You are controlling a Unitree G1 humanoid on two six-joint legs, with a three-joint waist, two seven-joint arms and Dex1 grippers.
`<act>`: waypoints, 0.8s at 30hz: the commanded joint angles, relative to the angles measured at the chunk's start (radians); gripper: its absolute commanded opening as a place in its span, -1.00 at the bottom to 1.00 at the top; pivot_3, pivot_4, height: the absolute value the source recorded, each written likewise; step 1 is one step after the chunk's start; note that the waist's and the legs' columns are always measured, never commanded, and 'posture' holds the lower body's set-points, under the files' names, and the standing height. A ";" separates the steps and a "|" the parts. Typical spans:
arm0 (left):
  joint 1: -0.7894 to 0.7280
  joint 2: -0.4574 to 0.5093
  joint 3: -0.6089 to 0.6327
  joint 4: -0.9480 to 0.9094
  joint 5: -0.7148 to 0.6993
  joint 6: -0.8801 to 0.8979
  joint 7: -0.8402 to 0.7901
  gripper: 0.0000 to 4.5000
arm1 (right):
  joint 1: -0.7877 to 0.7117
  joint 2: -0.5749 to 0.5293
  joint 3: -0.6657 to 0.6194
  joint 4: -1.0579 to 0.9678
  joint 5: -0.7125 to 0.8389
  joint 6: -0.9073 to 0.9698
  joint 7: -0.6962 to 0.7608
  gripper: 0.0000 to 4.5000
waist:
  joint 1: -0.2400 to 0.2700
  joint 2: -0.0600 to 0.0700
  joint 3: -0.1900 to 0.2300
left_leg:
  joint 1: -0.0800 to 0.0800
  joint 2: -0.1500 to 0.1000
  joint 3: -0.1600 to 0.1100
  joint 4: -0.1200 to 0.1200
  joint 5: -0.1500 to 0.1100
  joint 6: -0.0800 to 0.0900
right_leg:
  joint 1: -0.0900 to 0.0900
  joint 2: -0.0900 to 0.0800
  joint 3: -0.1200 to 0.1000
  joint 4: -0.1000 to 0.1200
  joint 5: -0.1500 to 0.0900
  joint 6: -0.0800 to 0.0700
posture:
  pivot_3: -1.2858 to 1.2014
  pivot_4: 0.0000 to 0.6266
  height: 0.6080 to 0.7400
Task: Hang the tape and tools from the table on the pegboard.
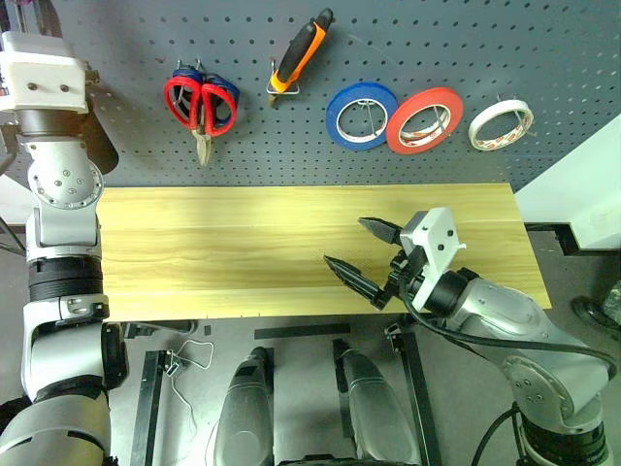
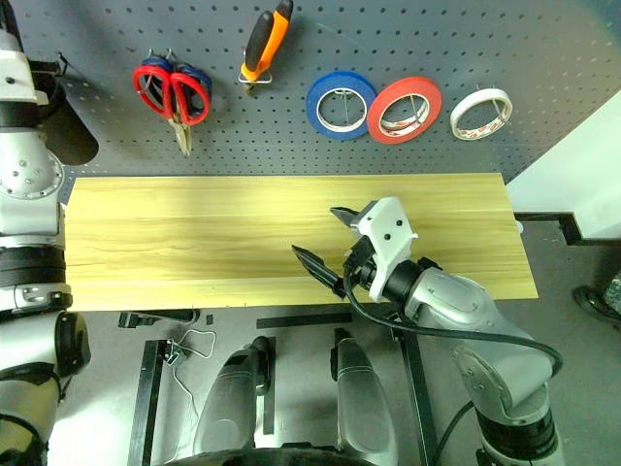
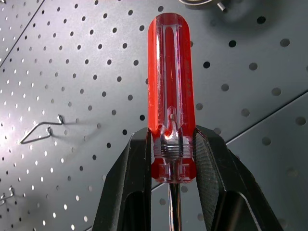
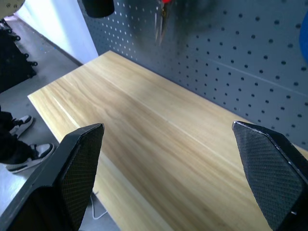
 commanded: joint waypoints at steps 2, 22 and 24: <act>0.005 0.034 0.053 -0.048 -0.019 0.010 0.024 -0.62 | 0.001 -0.005 -0.059 -0.059 0.066 0.005 -0.013 1.00 | 0.000 0.000 0.005 | 0.000 0.000 0.000 0.000 0.000 0.000 | 0.000 0.000 0.000 0.000 0.000 0.000 | -0.04 0.37 0.72; 0.000 0.061 0.073 -0.073 -0.004 0.027 0.061 -0.62 | -0.160 -0.004 -0.247 -0.075 0.403 -0.204 -0.121 1.00 | -0.024 0.000 0.015 | -0.008 0.000 0.001 -0.002 -0.001 0.001 | -0.008 -0.001 0.000 0.000 -0.001 0.001 | -0.04 0.26 0.72; 0.004 0.058 0.071 -0.088 -0.005 0.033 0.065 -0.62 | -0.157 -0.026 -0.253 -0.071 0.413 -0.207 -0.132 1.00 | -0.024 -0.001 0.015 | -0.008 0.000 0.001 -0.001 0.000 0.001 | -0.007 -0.001 0.000 0.000 -0.001 0.001 | -0.04 0.28 0.72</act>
